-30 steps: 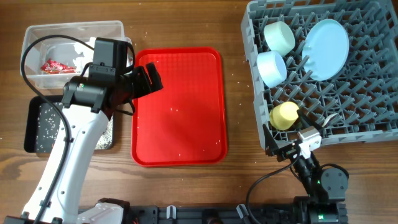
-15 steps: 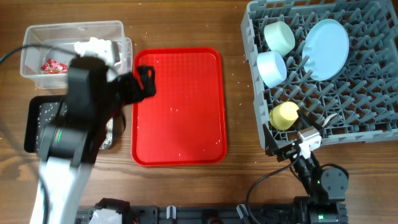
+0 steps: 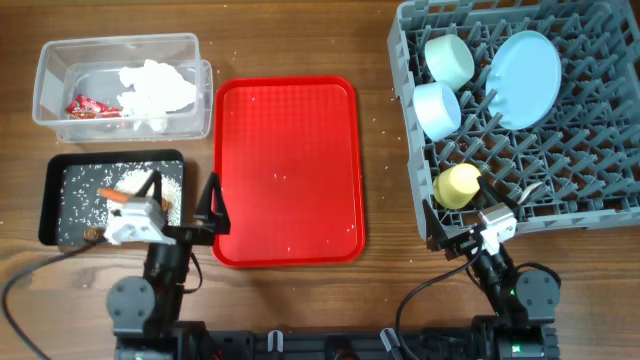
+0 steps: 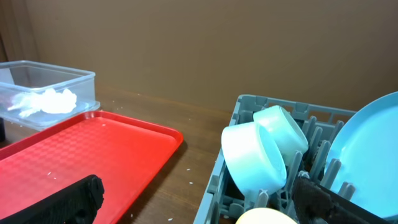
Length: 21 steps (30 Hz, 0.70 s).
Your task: Sort waste into correct bins and load items into the dishwasher rack
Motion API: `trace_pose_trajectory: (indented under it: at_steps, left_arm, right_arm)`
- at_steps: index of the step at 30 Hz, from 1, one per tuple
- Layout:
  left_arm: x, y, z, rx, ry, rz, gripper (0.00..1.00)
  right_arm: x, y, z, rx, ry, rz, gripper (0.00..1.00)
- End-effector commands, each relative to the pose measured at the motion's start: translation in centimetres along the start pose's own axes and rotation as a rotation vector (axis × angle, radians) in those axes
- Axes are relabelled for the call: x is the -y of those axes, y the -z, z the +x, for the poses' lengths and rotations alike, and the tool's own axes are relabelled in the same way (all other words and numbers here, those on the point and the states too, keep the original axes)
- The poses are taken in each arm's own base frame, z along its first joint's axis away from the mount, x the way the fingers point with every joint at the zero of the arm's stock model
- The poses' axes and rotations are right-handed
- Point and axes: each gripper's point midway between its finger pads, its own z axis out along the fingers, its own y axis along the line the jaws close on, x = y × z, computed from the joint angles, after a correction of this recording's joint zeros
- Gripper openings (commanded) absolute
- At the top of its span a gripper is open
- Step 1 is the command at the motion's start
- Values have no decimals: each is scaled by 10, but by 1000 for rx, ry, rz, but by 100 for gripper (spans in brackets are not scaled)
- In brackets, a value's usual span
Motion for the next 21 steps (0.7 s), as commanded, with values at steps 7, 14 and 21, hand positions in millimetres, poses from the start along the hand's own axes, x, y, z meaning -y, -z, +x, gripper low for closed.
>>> trace_pose_trajectory:
  at_steps: [7, 14, 21]
  left_arm:
    - [-12, 5, 38, -20, -19, -1, 100]
    - [-20, 9, 65, -127, -4, -32, 100]
    - [-27, 14, 88, -222, 5, -61, 100]
  right_arm:
    - [-2, 0, -1, 6, 10, -11, 100]
    - [-2, 0, -1, 6, 10, -11, 100]
    - [-2, 0, -1, 6, 10, -11, 100]
